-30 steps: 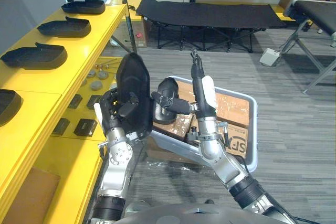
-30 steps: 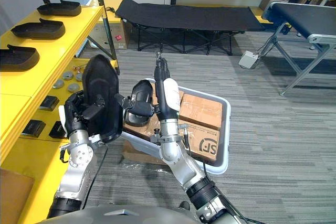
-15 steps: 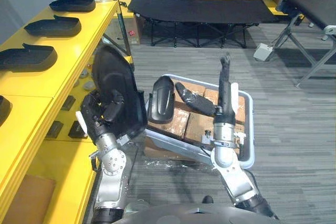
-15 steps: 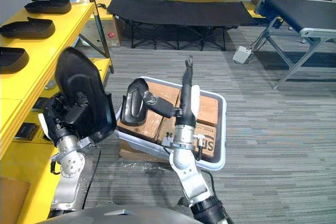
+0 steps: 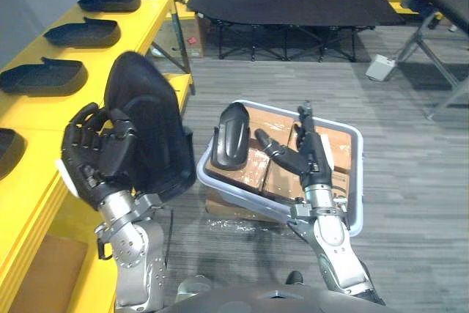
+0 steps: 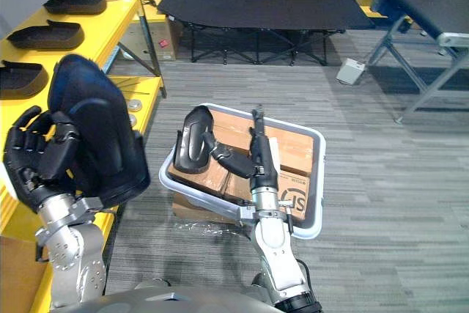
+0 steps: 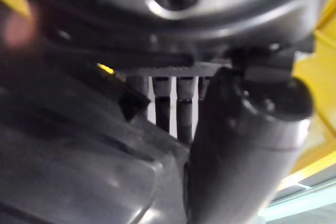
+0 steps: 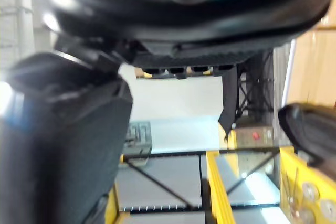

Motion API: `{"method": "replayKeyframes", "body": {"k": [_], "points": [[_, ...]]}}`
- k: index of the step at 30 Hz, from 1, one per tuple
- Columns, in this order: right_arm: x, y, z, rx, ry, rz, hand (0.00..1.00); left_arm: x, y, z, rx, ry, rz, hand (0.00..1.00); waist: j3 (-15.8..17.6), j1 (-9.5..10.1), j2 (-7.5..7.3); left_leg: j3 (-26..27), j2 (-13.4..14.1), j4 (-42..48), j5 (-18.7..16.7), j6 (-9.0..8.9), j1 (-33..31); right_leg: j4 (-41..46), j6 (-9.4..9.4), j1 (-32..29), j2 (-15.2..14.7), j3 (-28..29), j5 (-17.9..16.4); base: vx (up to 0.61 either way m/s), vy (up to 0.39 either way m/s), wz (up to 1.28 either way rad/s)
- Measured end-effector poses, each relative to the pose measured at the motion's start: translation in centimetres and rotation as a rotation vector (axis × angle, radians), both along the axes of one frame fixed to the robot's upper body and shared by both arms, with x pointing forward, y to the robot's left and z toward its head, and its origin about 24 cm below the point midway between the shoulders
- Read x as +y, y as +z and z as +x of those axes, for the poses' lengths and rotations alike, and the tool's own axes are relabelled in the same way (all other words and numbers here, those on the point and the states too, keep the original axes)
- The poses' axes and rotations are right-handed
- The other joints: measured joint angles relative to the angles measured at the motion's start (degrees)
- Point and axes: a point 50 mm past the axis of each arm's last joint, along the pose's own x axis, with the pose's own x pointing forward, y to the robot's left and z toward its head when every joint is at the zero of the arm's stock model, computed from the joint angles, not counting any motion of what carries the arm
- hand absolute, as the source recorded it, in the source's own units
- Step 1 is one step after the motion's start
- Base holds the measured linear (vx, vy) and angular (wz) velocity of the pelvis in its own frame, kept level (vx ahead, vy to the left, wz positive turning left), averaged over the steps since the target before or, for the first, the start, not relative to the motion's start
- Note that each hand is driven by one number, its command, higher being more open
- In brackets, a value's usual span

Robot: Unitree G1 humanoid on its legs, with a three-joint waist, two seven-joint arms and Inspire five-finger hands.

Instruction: Walk over and take three plastic housings, then place them on the shelf

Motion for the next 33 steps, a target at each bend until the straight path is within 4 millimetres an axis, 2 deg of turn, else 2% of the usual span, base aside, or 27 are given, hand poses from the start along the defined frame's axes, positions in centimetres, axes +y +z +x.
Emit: {"method": "replayKeyframes", "body": {"k": [4,9,12,14,16,17,18,21,24,26,33], "points": [[2.1,0.8,1.4,-0.05,0.108,-0.034,1.0,1.9,0.8,-1.8,-0.021,0.06,0.036,0.0,-0.11,4.0,-0.75,-5.12,-1.36,-0.1,0.83,0.66,-1.85,0.01,-0.02,1.4,-0.87,-5.14,-0.07,-0.02,0.039,0.57],[2.2,1.0,2.4,-0.064,0.125,-0.067,1.0,3.1,0.5,-3.4,-0.011,0.104,0.043,0.0,-0.02,7.3,-1.89,-11.25,-3.46,0.98,1.33,1.34,-3.97,0.04,0.49,4.5,-2.18,-10.82,-1.41,0.0,0.055,0.7],[2.4,1.2,3.1,-0.071,0.139,-0.082,1.0,3.3,0.0,-4.2,0.02,0.116,0.041,0.0,0.22,7.5,-1.76,-14.41,-4.08,2.1,1.48,1.53,-5.51,0.77,1.18,6.42,-2.39,-14.19,-2.96,0.01,0.003,0.74],[2.3,1.1,3.1,-0.076,0.133,-0.104,1.0,3.1,-0.3,-4.4,0.016,0.081,0.014,0.0,0.58,6.89,-1.23,-15.33,-4.07,2.91,2.43,2.05,-7.35,2.59,1.78,8.09,-2.49,-18.54,-4.72,0.01,-0.033,1.03],[1.5,1.0,3.2,-0.081,0.095,-0.152,1.0,2.6,-0.3,-3.9,-0.006,0.02,0.005,0.0,1.12,6.16,-0.68,-11.04,-2.18,4.37,1.8,4.19,-8.63,4.58,2.15,9.52,-2.65,-22.52,-6.31,-0.03,-0.025,1.11],[0.8,0.9,3.1,-0.081,0.069,-0.177,1.0,2.3,-0.3,-3.8,-0.017,-0.013,0.002,0.0,1.56,5.17,0.08,-4.68,0.96,6.07,2.29,4.27,-8.82,6.32,2.65,10.82,-2.89,-24.56,-7.14,-0.01,0.02,1.05],[-0.1,0.7,3.1,-0.074,0.042,-0.197,1.0,1.9,-0.3,-3.6,-0.027,-0.038,-0.002,0.0,1.95,4.87,0.88,-4.48,0.83,5.86,4.02,2.03,-8.38,8.42,2.89,11.32,-3.86,-25.22,-8.0,-0.01,0.049,0.91],[-1.2,0.7,3.3,-0.068,0.005,-0.201,1.0,1.9,0.1,-3.8,-0.061,-0.026,0.015,0.0,2.16,5.3,1.28,-4.34,-0.4,5.02,4.8,2.68,-8.53,10.74,2.85,10.14,-5.77,-24.21,-9.01,-0.04,0.112,0.15],[-1.2,0.7,3.2,-0.072,0.005,-0.178,1.0,2.1,0.2,-3.9,-0.076,-0.015,0.022,0.0,2.18,5.14,1.28,-3.88,-1.19,3.22,5.13,3.03,-7.78,11.49,2.65,9.76,-6.73,-23.46,-9.71,-0.07,0.053,-0.03],[-1.0,0.8,2.9,-0.079,0.016,-0.169,1.0,2.1,0.3,-4.0,-0.086,-0.019,0.022,0.0,2.15,5.08,1.18,-3.92,-1.61,1.82,5.85,3.21,-7.5,11.58,3.22,9.74,-6.93,-23.51,-10.06,-0.05,-0.005,0.06],[-0.6,0.8,2.8,-0.087,0.042,-0.177,1.0,1.9,1.5,-4.2,-0.156,-0.04,0.032,0.0,2.1,5.35,1.3,-5.81,-2.5,-3.53,10.41,2.92,-6.62,12.17,3.38,9.64,-6.56,-25.49,-10.32,-0.02,-0.03,0.17]]}}
